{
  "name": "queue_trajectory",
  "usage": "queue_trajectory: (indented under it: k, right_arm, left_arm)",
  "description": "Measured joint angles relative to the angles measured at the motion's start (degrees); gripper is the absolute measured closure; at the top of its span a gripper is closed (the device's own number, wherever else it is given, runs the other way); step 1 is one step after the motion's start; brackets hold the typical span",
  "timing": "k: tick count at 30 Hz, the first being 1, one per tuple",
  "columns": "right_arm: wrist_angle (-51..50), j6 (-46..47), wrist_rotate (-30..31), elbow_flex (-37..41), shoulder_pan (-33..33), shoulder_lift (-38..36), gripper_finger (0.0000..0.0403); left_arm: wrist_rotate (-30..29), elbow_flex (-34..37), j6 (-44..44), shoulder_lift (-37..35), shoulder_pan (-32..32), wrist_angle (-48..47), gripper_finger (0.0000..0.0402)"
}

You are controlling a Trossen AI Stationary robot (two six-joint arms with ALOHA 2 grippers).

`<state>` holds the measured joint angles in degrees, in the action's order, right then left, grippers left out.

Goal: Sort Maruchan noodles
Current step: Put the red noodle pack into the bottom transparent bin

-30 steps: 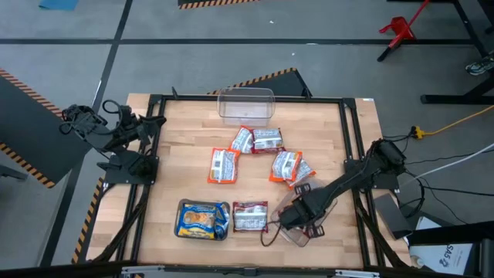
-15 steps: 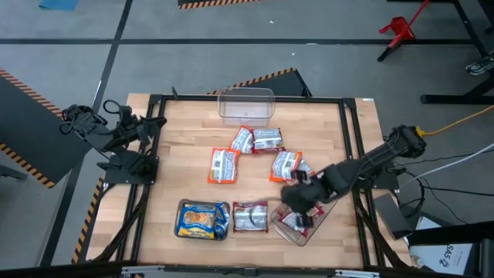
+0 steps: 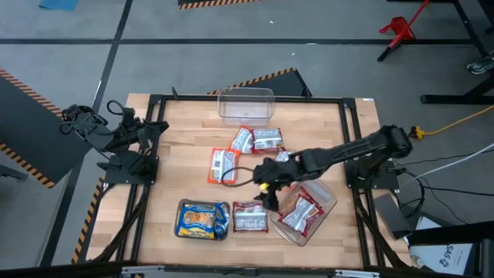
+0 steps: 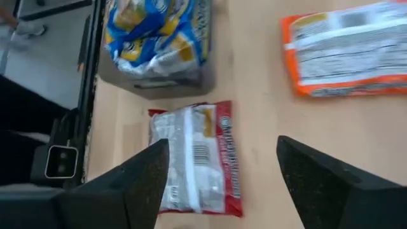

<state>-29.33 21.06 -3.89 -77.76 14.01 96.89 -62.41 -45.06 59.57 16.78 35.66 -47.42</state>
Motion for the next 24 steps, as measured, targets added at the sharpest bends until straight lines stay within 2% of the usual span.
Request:
queue_trajectory:
  k: [4, 7, 11, 15, 24]
  right_arm:
    - [-0.61, -0.65, -1.57, -4.63, 0.68, 5.48, 0.0123]
    - [-5.59, -2.43, -2.05, -10.78, 1.43, 9.34, 0.0123]
    - [-14.22, -6.37, 2.71, -19.1, 2.71, 14.68, 0.0123]
    - [-18.65, -6.45, 6.33, -24.81, 4.89, 19.07, 0.0123]
    - [-17.49, 2.68, 12.68, -26.12, 13.32, 24.34, 0.0123]
  left_arm:
    - [2.36, -0.01, 0.03, -0.03, -0.02, 0.07, 0.0255]
    - [3.1, 0.0, -0.15, -0.03, 0.0, -0.41, 0.0255]
    - [3.02, -0.02, -0.13, -0.03, -0.02, -0.59, 0.0255]
    - [3.09, -0.01, 0.1, -0.05, -0.02, -0.57, 0.0255]
    - [3.61, -0.02, 0.28, -0.03, -0.01, -0.61, 0.0255]
